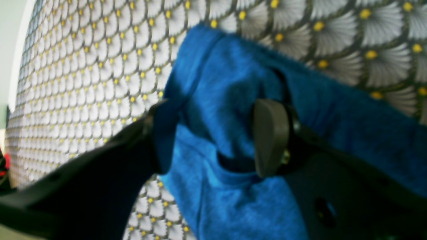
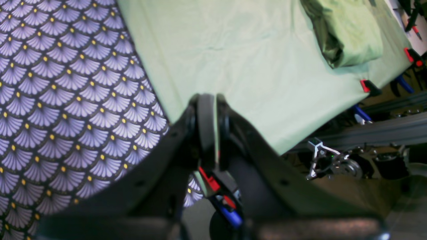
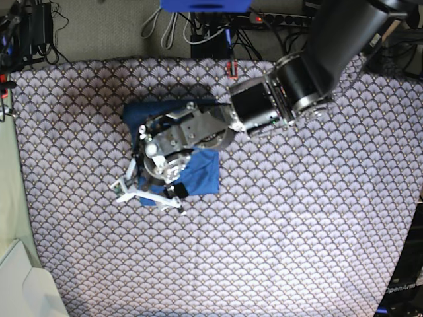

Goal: Fold the T-shirt properly
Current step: 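Press the left gripper down across the bundle to flatten it, then lift the left gripper off the bundle and move it away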

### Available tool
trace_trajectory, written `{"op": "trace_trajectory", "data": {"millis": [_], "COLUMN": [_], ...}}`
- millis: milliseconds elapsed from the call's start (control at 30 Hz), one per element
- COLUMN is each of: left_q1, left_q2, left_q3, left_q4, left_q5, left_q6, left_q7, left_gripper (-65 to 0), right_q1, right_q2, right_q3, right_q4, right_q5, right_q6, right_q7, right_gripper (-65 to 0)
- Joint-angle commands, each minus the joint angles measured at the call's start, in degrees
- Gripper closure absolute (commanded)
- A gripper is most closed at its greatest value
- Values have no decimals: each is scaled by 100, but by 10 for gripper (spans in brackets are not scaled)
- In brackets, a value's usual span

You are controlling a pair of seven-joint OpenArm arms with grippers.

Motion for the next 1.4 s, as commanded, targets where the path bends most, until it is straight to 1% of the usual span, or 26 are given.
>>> {"op": "trace_trajectory", "data": {"millis": [0, 100, 233, 400, 467, 600, 633, 667, 733, 800, 867, 900, 933, 967, 1033, 1067, 1133, 1200, 1233, 1267, 1333, 1367], "left_q1": [-169, -169, -169, -169, -169, -28, 25, 60, 165, 359, 614, 833, 1071, 1317, 1871, 2152, 2662, 3119, 3348, 3550, 3910, 4130], "left_q2": [88, 79, 62, -193, -316, -545, -589, -641, -791, -1072, -1468, -1732, -2004, -2294, -2725, -2883, -3121, -3226, -3252, -3270, -3244, -3217], "left_q3": [-59, -59, -59, -94, -437, -1694, -2090, -2468, -3127, -3786, -4332, -4560, -4780, -4991, -5422, -5650, -6072, -6494, -6705, -6881, -7285, -7558], "left_q4": [92, 101, 101, 479, 830, 1437, 1595, 1754, 2044, 2307, 2624, 2826, 3055, 3292, 3688, 3863, 4101, 4268, 4329, 4391, 4558, 4619], "left_q5": [163, 321, 356, 339, 347, 356, 356, 356, 365, 365, 330, 312, 312, 312, 303, 303, 303, 303, 303, 303, 312, 312], "left_q6": [41, 41, 33, 59, 50, 33, 33, 50, 41, 33, 24, 15, 15, 15, 15, 15, 6, 6, -2, -38, -301, -477], "left_q7": [24, 209, 332, 472, 613, 710, 692, 736, 806, 1035, 1246, 1290, 1343, 1369, 1422, 1431, 1413, 1404, 1404, 1404, 1404, 1404], "left_gripper": [-357, -357, -357, -357, -357, -357, -357, -357, -357, -357, -357, -356, -356, -356, -353, -353, -352, -346, -326, -291, -191, -141], "right_q1": [22, 22, 22, 22, 22, 22, 13, -5, -5, -22, 31, 83, 154, 206, 303, 356, 391, 453, 514, 549, 549, 549], "right_q2": [114, 114, 114, 105, 105, 35, 26, 0, -211, -458, -765, -888, -1011, -1064, -1091, -1091, -1091, -1091, -1091, -1099, -1117, -1187], "right_q3": [43, 43, 43, 43, 43, 34, 34, 34, -27, -45, -62, -124, -265, -405, -722, -924, -1311, -1768, -2023, -2278, -2849, -3113], "right_q4": [91, 91, 91, 91, 82, 99, 99, 108, 143, 258, 275, 310, 328, 328, 328, 328, 328, 319, 310, 293, 284, 284], "right_q5": [-24, -24, -6, -6, -6, -6, 2, 2, -15, -24, -24, -24, -33, -33, -33, -33, -33, -24, -24, -24, -24, -33], "right_q6": [-16, -16, -16, -16, -16, -7, 107, 336, 942, 1628, 2287, 2551, 2736, 2850, 2991, 3043, 3043, 3043, 3043, 3026, 3008, 3008], "right_q7": [138, 138, 138, 138, 138, 138, 103, 85, 85, 85, 85, 103, 85, 85, 85, 85, 85, 103, 85, 85, 103, 111], "right_gripper": [0, 0, 0, 0, 0, 0, 0, 0, 0, 0, 0, 0, 0, 0, 0, 0, 0, 0, 0, 0, 0, 0]}}
